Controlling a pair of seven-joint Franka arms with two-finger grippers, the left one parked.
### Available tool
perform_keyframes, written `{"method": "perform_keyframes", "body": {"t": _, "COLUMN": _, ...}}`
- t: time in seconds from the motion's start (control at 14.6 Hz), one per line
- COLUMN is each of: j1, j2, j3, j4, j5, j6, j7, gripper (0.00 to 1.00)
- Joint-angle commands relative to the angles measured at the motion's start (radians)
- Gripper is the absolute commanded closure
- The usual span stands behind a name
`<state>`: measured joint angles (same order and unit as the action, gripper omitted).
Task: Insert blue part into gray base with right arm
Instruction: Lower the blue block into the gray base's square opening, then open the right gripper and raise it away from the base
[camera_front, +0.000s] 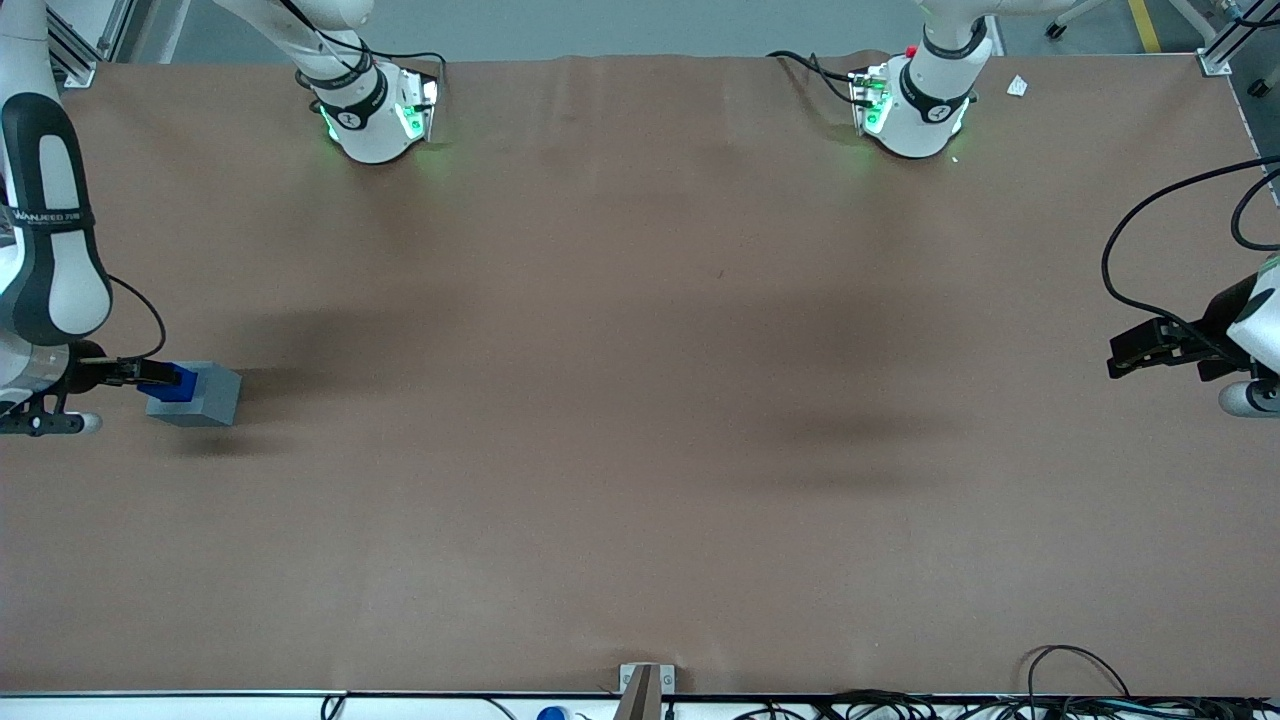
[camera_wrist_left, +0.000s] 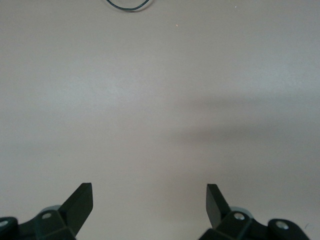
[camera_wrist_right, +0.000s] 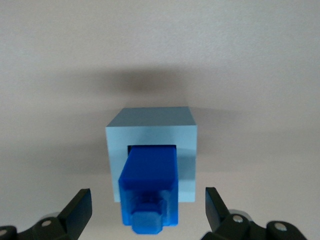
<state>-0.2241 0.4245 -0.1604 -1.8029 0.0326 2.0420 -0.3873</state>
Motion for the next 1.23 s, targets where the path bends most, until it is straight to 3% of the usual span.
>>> {"method": "perform_keyframes", "body": {"t": 0.0, "j1": 0.020, "j2": -0.024, "j3": 0.013, "j4": 0.071, "j5": 0.009, "j6": -0.136, "j7": 0.004, "gripper": 0.00}}
{"method": "perform_keyframes", "body": {"t": 0.2, "j1": 0.045, "j2": -0.048, "j3": 0.013, "j4": 0.161, "j5": 0.056, "j6": -0.287, "j7": 0.030, "gripper": 0.00}}
{"method": "perform_keyframes", "body": {"t": 1.16, "j1": 0.262, "j2": -0.407, "j3": 0.013, "j4": 0.163, "j5": 0.043, "j6": -0.482, "j7": 0.373, "gripper": 0.00}}
